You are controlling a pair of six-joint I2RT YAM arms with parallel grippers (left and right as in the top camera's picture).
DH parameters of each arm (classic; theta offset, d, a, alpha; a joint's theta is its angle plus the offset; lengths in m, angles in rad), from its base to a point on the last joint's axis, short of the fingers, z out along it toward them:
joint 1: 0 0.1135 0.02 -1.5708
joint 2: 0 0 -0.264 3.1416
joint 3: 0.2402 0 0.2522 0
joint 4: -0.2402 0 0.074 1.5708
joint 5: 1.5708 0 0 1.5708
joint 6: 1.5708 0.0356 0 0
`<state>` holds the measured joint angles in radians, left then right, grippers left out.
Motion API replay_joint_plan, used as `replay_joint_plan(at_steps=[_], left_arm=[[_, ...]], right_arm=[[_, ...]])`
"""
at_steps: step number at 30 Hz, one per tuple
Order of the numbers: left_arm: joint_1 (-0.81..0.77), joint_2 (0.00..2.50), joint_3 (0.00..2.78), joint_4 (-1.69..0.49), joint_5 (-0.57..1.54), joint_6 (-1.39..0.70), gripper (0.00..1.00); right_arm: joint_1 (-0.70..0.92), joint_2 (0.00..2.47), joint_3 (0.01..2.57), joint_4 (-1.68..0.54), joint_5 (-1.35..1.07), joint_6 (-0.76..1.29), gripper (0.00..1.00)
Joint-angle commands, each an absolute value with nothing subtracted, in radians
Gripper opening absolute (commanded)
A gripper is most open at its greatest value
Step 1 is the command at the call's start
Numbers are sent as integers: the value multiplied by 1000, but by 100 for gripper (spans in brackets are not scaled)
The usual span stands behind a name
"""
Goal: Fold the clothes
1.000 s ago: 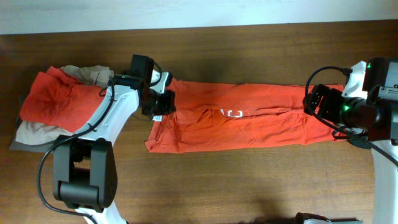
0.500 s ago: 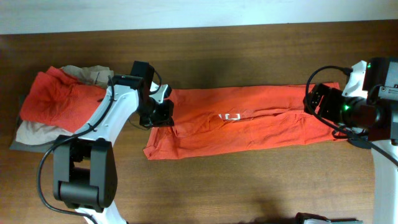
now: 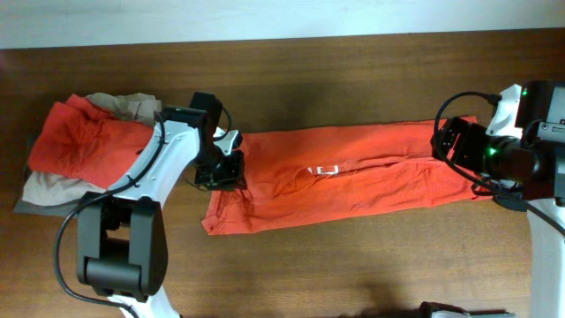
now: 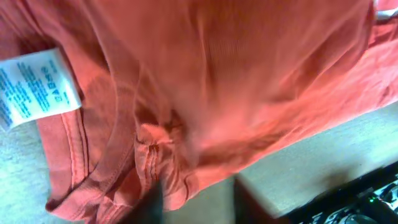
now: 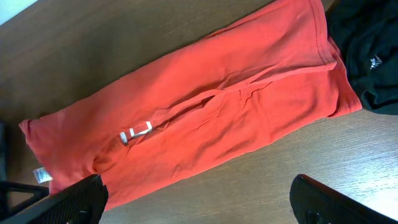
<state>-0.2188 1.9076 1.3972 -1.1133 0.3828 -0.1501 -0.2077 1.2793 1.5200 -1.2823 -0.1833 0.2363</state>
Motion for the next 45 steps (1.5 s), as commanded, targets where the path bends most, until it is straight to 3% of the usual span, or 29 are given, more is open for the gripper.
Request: replay_joint_plan(at_steps=[1, 3, 8, 11, 13, 22, 30, 36, 45], left_arm=[[-220, 1889, 1409, -1127, 353, -140, 36], [-213, 1887, 1433, -1143, 338, -140, 26], [-187, 1873, 1553, -1063, 240, -123, 25], [-189, 1879, 1554, -911, 238, -60, 8], [-196, 1900, 1550, -848, 237, -46, 1], [-223, 2080, 1550, -781, 202, 46, 1], [-222, 2115, 1550, -895, -103, -64, 1], [-222, 2115, 1569, -916, -102, -65, 0], [-228, 2082, 1852, -1106, -74, -89, 3]], right_arm=[[-210, 1276, 1522, -1280, -171, 241, 99], [-210, 1276, 1522, -1280, -171, 241, 99], [-210, 1279, 1522, -1279, -171, 241, 99], [-210, 1299, 1521, -1279, -171, 245, 99], [-210, 1320, 1517, -1280, -181, 245, 99], [-209, 1419, 1475, -1280, -232, 244, 94], [-209, 1419, 1475, -1259, -231, 244, 93], [-209, 1419, 1475, -1257, -230, 244, 94], [-210, 1420, 1475, -1249, -220, 241, 97]])
